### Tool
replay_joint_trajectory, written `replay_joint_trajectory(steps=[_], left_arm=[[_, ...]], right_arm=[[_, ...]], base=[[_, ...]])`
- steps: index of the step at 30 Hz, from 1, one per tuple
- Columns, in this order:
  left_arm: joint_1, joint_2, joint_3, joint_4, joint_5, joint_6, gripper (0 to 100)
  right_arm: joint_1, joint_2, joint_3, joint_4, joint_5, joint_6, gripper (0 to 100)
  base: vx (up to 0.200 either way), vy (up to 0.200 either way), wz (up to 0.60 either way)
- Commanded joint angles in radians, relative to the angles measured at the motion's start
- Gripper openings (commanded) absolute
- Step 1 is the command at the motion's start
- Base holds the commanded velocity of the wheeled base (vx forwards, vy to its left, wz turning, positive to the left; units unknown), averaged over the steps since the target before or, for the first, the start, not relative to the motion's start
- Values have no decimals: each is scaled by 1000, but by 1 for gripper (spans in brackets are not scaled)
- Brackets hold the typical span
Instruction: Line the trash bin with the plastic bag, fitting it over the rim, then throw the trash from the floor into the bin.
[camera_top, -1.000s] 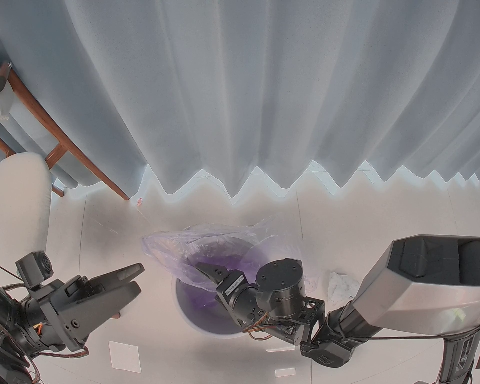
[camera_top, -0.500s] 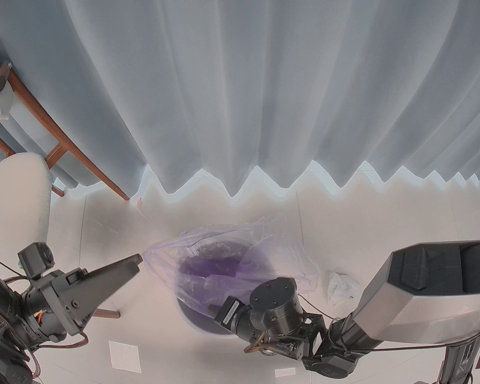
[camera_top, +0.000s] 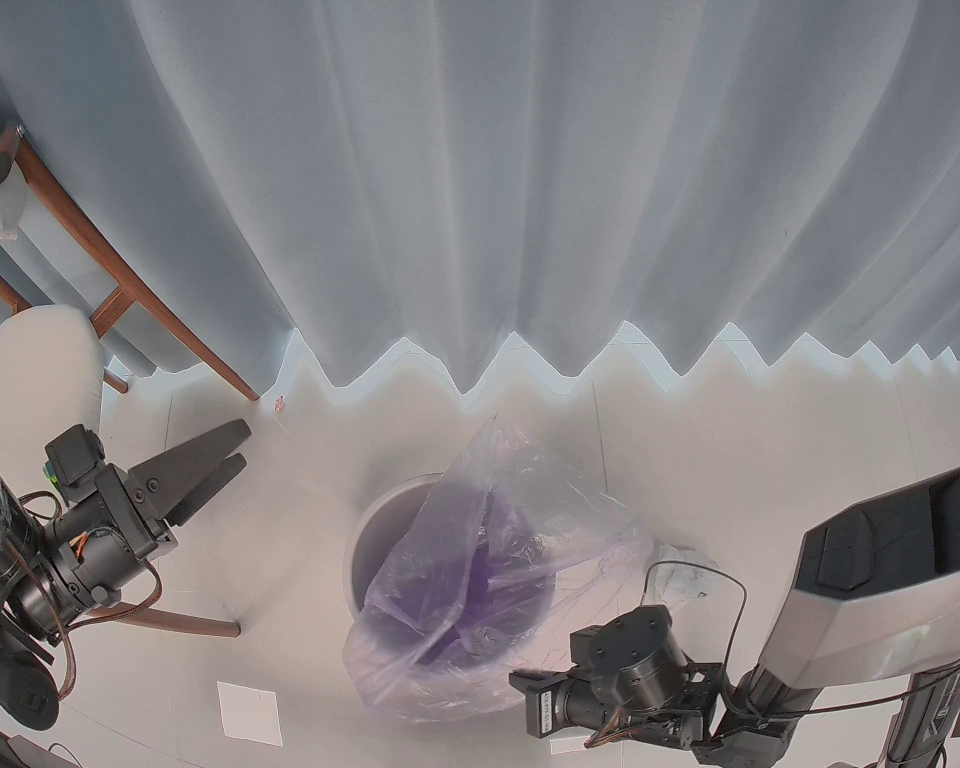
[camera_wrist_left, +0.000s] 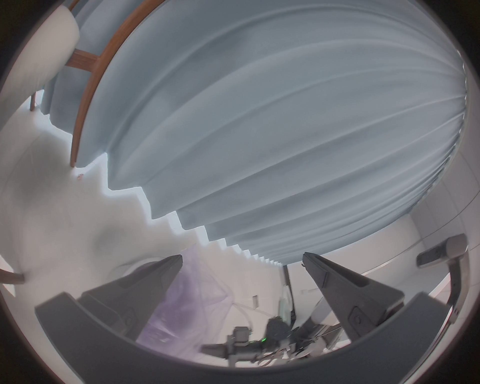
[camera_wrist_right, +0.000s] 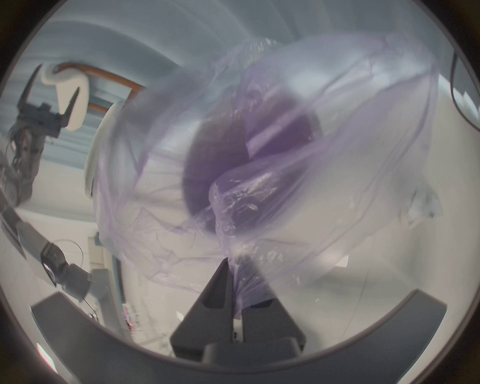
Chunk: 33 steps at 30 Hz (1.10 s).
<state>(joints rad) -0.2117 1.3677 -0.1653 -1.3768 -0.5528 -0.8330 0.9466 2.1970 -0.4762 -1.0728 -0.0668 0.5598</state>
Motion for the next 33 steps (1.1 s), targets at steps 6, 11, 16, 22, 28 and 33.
replay_joint_trajectory(steps=[6, 11, 16, 22, 28, 33], left_arm=[[-44, 57, -243, 515, -18, 405, 100], [-141, 59, -482, 996, -15, 580, 100], [-219, 68, -645, 1280, -10, 647, 100], [-287, 192, -784, 1467, 120, 821, 100], [-396, 311, -827, 1466, 240, 841, 100], [-479, 433, -918, 1466, 349, 844, 100]], right_arm=[[-69, -30, 82, -133, -30, -146, 0], [-68, -30, 88, -133, -36, -146, 0], [-58, -28, 82, -133, -39, -146, 0], [-32, -13, 59, -133, -42, -144, 0], [-31, -8, 47, -133, -61, -146, 0], [-29, -19, 51, -134, -61, -143, 0]], base=[[0, 0, 0], [0, 0, 0], [0, 0, 0], [0, 0, 0], [0, 0, 0], [0, 0, 0]])
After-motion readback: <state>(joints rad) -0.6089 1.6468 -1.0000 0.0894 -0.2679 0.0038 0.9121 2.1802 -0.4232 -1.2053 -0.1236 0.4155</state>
